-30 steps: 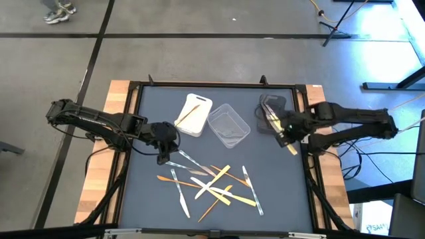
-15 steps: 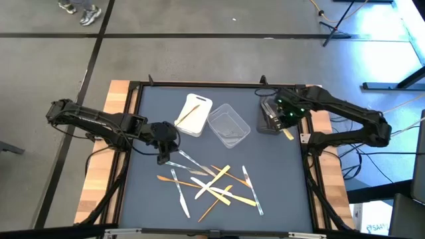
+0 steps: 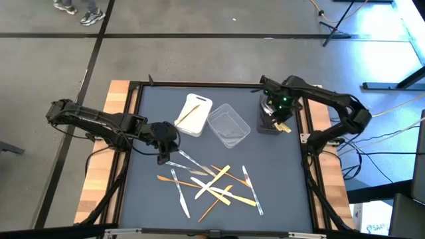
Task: Sort silverware by color (type)
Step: Put the yellow knife into the black bin
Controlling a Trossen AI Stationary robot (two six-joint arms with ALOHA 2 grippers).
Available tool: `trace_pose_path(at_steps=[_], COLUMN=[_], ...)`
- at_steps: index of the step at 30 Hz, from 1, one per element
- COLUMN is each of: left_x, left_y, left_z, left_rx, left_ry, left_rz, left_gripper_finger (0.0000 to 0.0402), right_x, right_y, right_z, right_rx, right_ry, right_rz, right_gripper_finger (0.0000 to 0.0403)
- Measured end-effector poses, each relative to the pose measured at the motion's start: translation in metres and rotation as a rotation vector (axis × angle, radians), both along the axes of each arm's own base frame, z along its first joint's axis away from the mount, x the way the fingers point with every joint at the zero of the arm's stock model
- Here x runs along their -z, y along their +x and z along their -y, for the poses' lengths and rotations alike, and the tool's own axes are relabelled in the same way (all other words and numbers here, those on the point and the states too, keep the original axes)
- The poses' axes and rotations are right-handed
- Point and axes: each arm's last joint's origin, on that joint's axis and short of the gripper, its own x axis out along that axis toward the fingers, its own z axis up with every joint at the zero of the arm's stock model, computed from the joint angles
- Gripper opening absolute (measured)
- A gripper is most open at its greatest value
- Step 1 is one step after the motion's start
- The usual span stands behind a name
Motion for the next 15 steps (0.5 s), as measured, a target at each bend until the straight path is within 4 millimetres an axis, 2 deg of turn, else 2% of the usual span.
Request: trace_pose_path(at_steps=[7, 15], left_x=[0.000, 0.000], left_y=[0.000, 0.000], left_z=[0.000, 0.000], left_rx=[0.000, 0.000], left_ry=[0.000, 0.000], left_rz=[0.000, 0.000], left_gripper_finger=[0.0073, 0.0073], right_x=[0.012, 0.015], right_y=[0.001, 0.002], right_z=[0.015, 0.017], right_rx=[0.019, 0.024], right_ry=[0.013, 0.017], right_rz=[-0.008, -0.015], right_gripper_finger=[0.0033, 0.0033])
